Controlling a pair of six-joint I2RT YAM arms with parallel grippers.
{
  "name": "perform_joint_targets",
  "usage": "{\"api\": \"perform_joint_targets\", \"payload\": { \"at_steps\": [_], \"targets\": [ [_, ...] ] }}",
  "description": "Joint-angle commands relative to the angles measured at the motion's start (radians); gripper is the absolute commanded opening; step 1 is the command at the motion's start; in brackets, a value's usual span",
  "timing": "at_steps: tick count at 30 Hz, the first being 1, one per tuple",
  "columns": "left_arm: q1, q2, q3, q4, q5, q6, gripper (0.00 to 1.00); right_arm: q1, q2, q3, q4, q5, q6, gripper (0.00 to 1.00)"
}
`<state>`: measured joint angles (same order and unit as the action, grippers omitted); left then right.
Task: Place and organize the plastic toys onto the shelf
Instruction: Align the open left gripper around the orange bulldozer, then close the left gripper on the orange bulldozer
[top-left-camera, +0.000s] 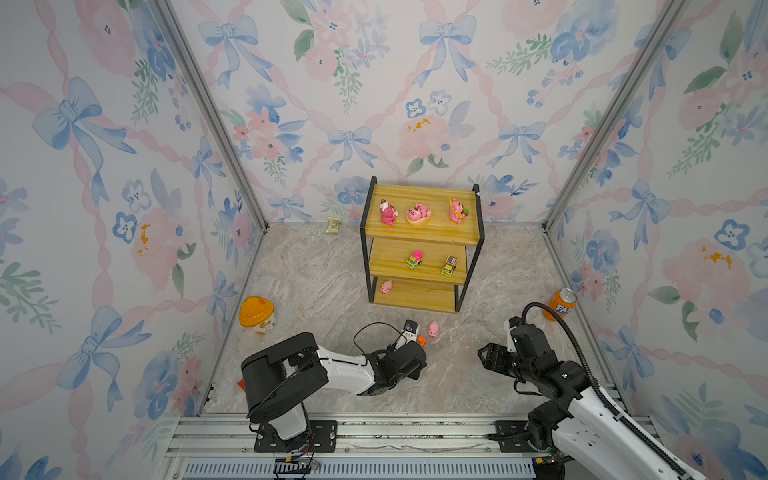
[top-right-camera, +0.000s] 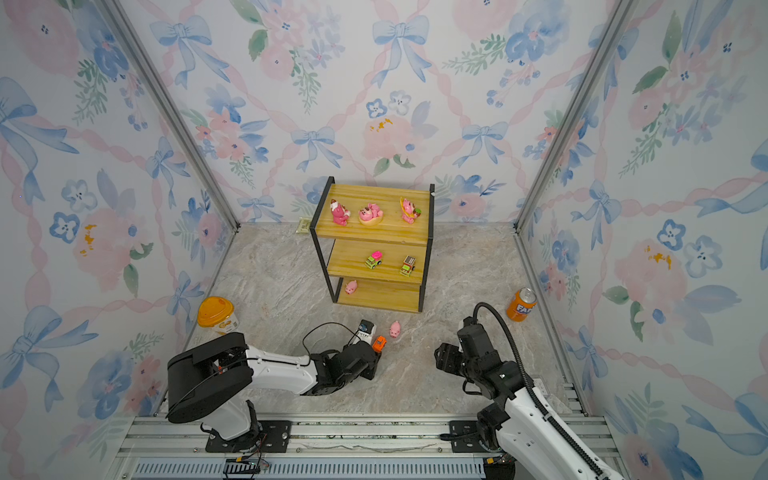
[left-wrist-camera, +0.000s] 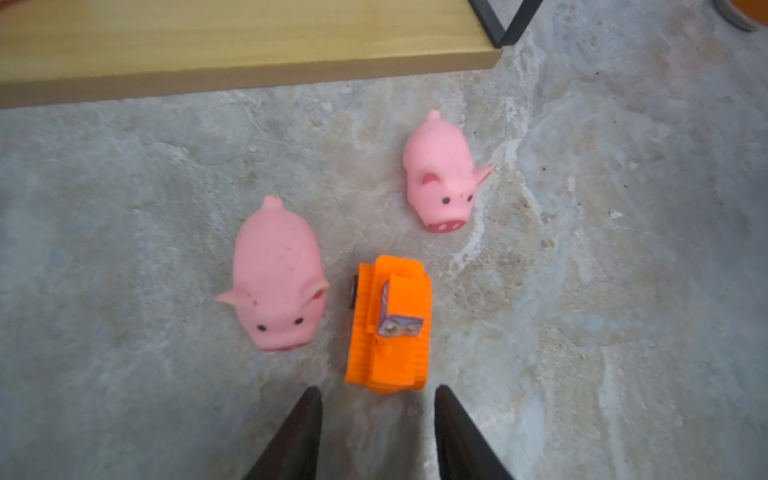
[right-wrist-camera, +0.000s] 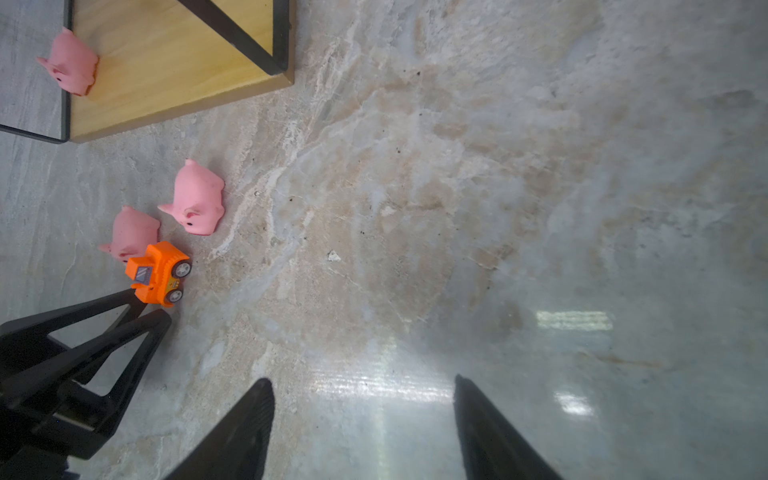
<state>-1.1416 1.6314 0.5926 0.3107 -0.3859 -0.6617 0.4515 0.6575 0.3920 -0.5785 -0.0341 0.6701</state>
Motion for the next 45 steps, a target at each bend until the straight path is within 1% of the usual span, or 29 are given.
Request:
{"api": "perform_joint_targets", "payload": {
  "at_steps": [1, 11, 19, 29, 37, 42, 45],
  "targets": [
    [-0.015, 0.01, 0.027, -0.032, -0.019, 0.044, 0.47, -0.002, 0.008, -0.013, 0.014, -0.007, 0.007, 0.71],
    [-0.017, 0.046, 0.038, -0.024, -0.037, 0.029, 0.48, -0.001, 0.016, -0.007, 0.014, -0.006, 0.002, 0.71],
    [-0.007, 0.065, 0.041, -0.004, -0.057, 0.035, 0.46, 0.0, 0.024, -0.007, 0.02, -0.007, 0.003, 0.71],
    [-0.001, 0.109, 0.029, 0.047, -0.045, 0.032, 0.41, 0.003, 0.033, -0.012, 0.024, -0.002, 0.009, 0.71],
    [-0.004, 0.091, -0.017, 0.095, -0.058, 0.042, 0.31, 0.005, 0.036, -0.012, 0.028, 0.003, 0.015, 0.71],
    [-0.004, 0.084, -0.043, 0.12, -0.071, 0.049, 0.29, 0.008, 0.047, -0.009, 0.03, 0.003, 0.017, 0.71],
    [-0.007, 0.072, -0.055, 0.139, -0.076, 0.073, 0.27, 0.011, 0.053, -0.005, 0.032, 0.004, 0.019, 0.71]
  ]
}}
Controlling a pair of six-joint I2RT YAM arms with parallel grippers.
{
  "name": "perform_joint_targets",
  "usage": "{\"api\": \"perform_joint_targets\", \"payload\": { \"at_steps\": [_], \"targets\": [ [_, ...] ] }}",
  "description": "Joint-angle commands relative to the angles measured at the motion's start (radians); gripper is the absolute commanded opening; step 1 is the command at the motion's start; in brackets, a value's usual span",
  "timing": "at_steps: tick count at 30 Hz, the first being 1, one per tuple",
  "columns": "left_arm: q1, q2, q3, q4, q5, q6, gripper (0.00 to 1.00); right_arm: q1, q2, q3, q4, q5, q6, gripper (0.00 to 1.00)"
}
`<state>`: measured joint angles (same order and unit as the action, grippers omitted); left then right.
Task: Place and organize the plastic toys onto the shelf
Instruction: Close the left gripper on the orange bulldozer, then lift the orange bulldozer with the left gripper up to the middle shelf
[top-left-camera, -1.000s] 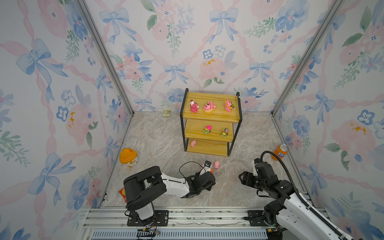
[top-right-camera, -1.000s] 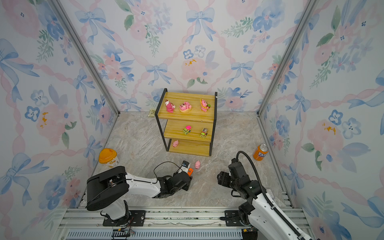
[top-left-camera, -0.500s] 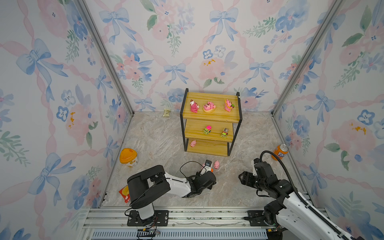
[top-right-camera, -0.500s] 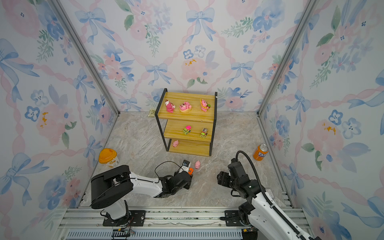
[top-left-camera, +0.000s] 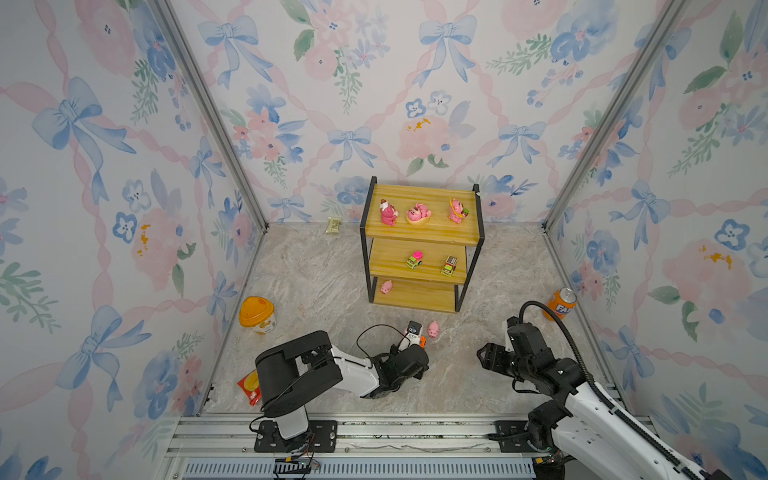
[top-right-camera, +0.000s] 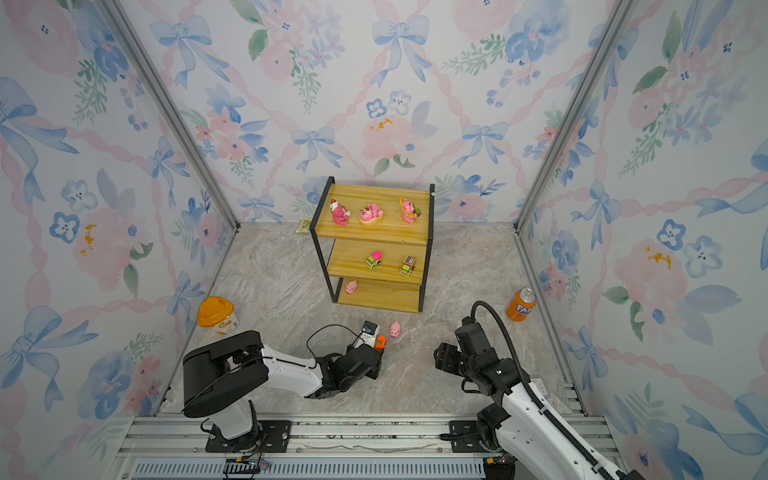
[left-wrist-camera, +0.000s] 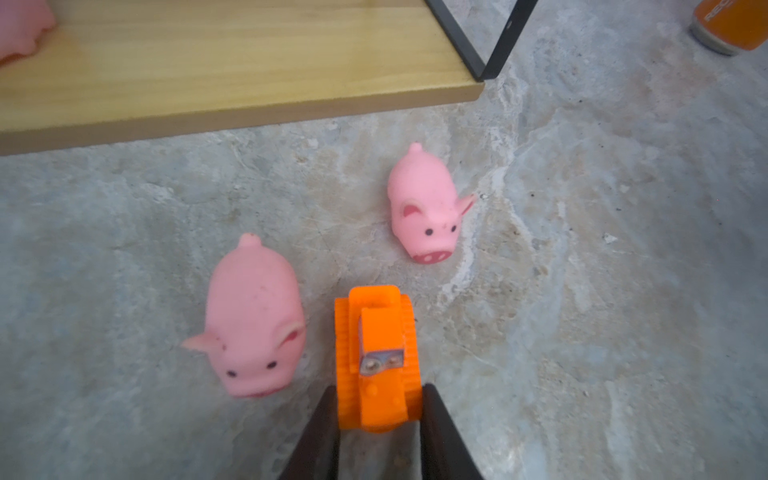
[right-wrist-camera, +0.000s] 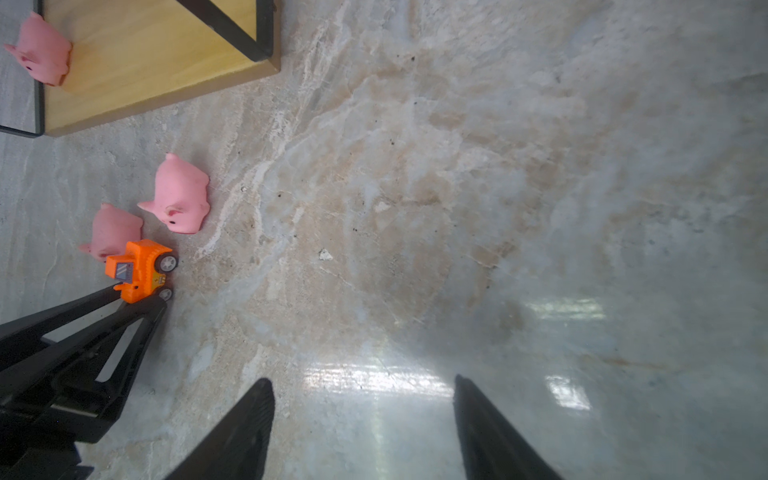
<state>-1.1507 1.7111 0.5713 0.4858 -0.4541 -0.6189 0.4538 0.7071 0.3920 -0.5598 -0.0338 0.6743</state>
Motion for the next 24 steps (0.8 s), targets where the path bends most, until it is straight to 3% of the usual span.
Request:
{"api": "perform_joint_targets", "payload": {
  "at_steps": [1, 12, 24],
  "targets": [
    [0.0, -0.015, -0.038, -0.031, -0.011, 0.036, 0.27, 0.009, 0.005, -0.005, 0.013, 0.006, 0.015, 0.71],
    [-0.003, -0.097, -0.074, 0.033, -0.011, 0.134, 0.21, 0.024, 0.023, -0.001, 0.02, 0.017, 0.019, 0.71],
    [0.058, -0.383, -0.07, 0.029, -0.034, 0.357, 0.25, 0.028, 0.032, 0.008, 0.015, 0.021, 0.015, 0.71]
  ]
}}
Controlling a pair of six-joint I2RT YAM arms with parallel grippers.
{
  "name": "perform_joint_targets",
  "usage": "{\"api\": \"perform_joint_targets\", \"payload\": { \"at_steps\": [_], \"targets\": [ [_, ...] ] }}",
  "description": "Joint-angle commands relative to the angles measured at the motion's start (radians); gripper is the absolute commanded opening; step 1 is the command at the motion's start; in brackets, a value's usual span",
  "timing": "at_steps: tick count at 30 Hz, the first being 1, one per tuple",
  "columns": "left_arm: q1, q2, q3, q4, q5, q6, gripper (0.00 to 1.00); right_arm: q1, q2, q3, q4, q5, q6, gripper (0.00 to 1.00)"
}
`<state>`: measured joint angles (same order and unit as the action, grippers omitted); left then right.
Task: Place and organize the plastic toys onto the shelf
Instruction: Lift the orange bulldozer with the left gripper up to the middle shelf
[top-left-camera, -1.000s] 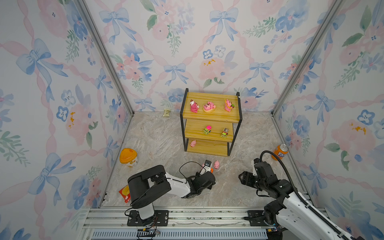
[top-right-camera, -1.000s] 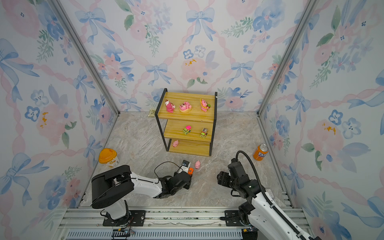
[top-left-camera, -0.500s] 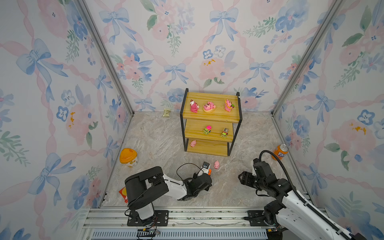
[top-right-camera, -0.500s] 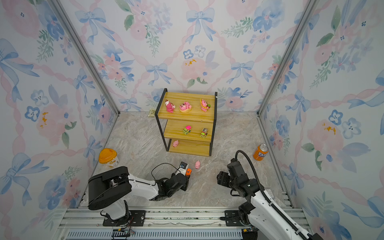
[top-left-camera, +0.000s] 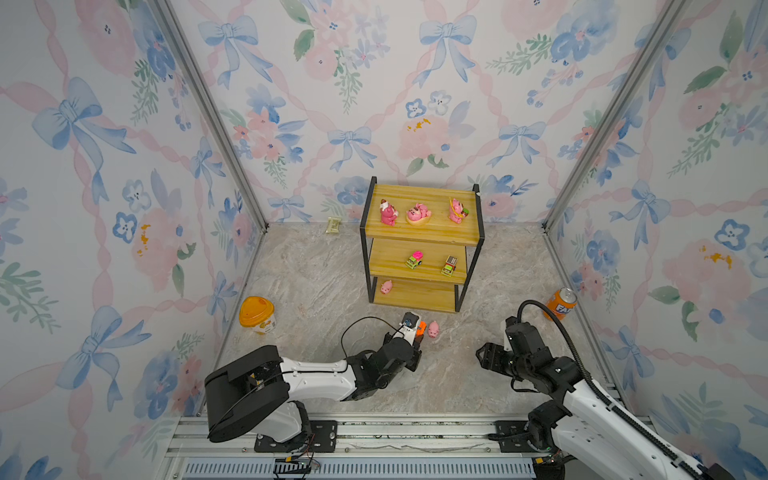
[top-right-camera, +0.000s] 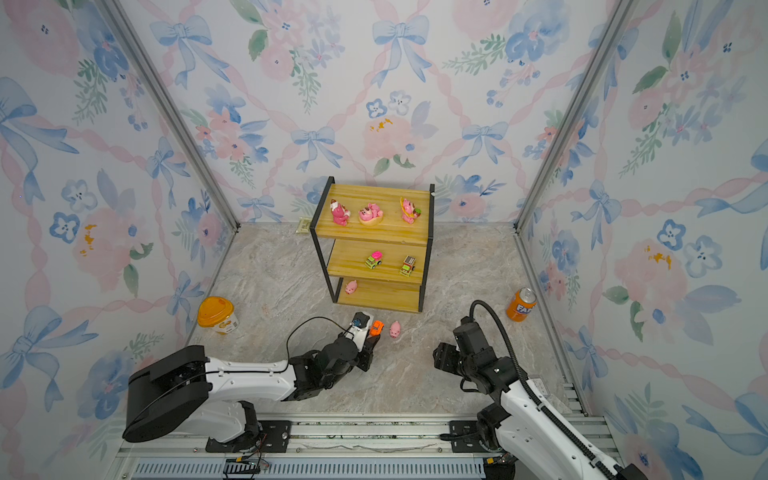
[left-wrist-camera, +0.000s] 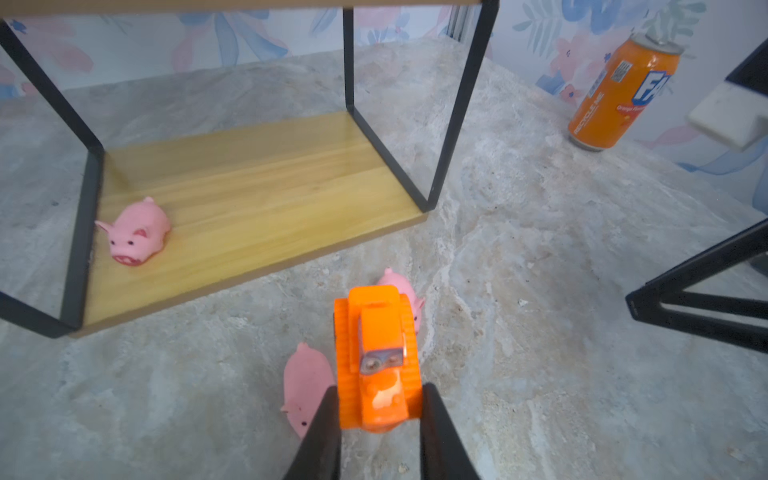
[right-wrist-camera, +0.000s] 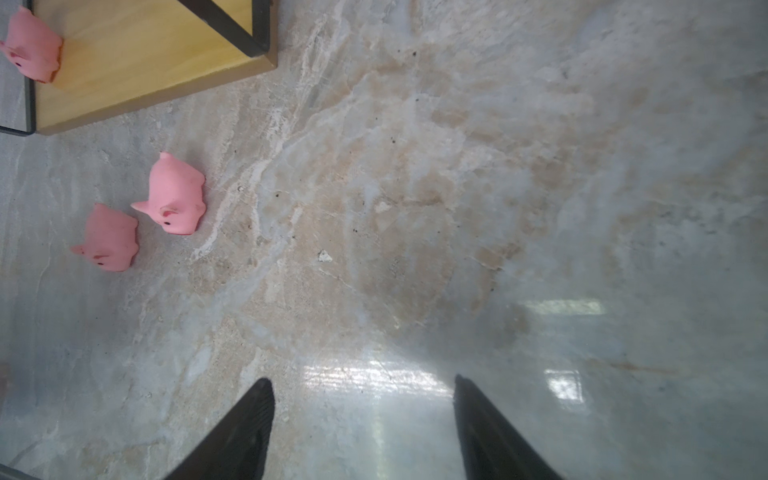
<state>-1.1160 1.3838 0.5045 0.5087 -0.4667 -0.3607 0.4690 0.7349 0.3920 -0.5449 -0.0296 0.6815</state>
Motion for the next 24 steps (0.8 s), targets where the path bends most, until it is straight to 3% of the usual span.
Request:
{"api": "perform_joint_targets", "payload": {
  "at_steps": [1, 10, 24],
  "targets": [
    [0.038, -0.082, -0.003, 0.005, -0.017, 0.124, 0.25, 0.013, 0.006, 0.01, 0.0, 0.017, 0.007, 0.71],
    [0.195, -0.203, 0.035, -0.008, 0.015, 0.271, 0.26, 0.018, 0.021, 0.03, -0.003, 0.02, 0.0, 0.71],
    [0.34, -0.061, 0.249, 0.001, 0.102, 0.382, 0.27, 0.022, 0.033, 0.05, -0.007, 0.032, -0.008, 0.71]
  ]
}}
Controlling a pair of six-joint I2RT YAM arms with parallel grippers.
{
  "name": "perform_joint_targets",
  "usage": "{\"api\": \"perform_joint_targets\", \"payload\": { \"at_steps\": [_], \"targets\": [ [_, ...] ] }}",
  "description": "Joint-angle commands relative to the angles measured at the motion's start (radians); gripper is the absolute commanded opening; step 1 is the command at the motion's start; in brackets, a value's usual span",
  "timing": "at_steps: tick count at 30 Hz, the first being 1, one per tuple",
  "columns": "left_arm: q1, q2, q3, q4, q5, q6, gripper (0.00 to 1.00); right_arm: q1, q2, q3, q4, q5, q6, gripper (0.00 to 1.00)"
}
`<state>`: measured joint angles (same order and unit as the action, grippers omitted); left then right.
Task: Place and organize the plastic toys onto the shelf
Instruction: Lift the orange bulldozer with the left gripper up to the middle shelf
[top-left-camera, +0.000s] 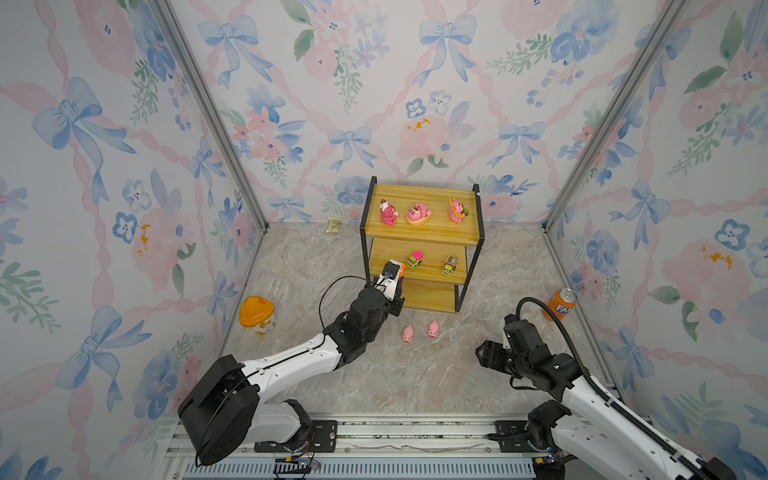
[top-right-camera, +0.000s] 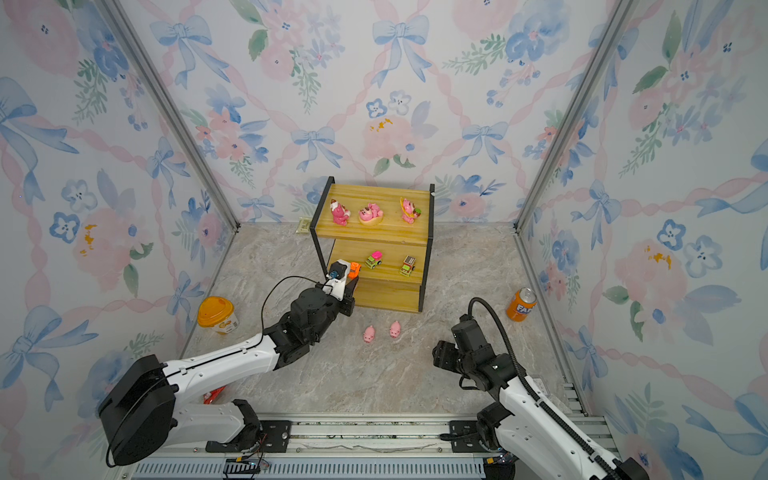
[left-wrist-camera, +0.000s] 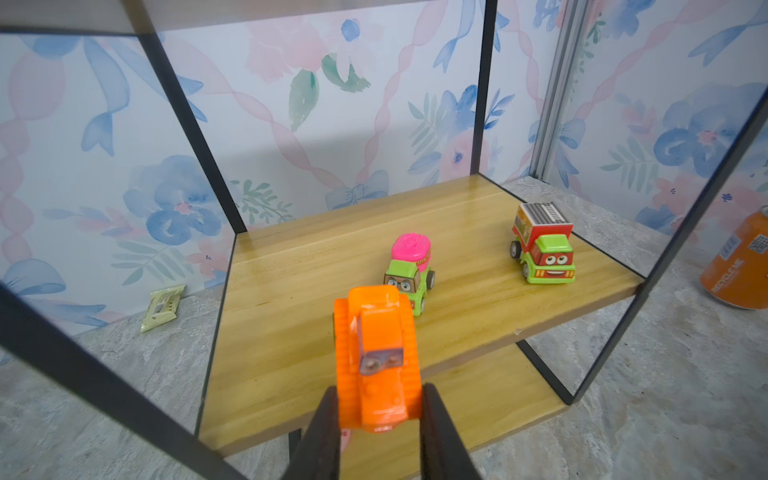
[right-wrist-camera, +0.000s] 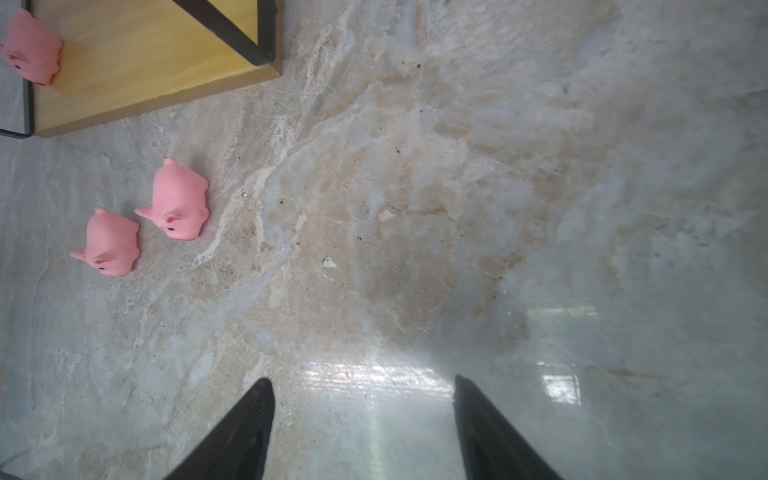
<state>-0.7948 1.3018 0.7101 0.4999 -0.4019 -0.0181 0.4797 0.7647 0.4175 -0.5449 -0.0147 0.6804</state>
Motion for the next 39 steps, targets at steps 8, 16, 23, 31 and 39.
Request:
{"api": "perform_joint_targets", "payload": {
  "at_steps": [8, 16, 23, 31, 39],
  "targets": [
    [0.058, 0.083, 0.076, 0.057, 0.032, 0.042, 0.26, 0.01, 0.007, 0.023, -0.005, 0.021, -0.01, 0.71],
    [0.069, 0.142, 0.099, 0.086, 0.001, 0.021, 0.26, 0.009, -0.001, 0.015, -0.012, 0.025, -0.013, 0.71],
    [0.077, 0.152, 0.12, 0.088, -0.014, 0.045, 0.27, 0.008, -0.02, 0.006, -0.017, 0.028, -0.01, 0.71],
    [0.095, 0.162, 0.123, 0.087, -0.02, 0.05, 0.28, 0.007, -0.016, 0.002, -0.012, 0.027, -0.012, 0.7],
    [0.1, 0.181, 0.127, 0.088, -0.032, 0.044, 0.28, 0.005, -0.009, 0.0, -0.006, 0.025, -0.016, 0.71]
  ]
}}
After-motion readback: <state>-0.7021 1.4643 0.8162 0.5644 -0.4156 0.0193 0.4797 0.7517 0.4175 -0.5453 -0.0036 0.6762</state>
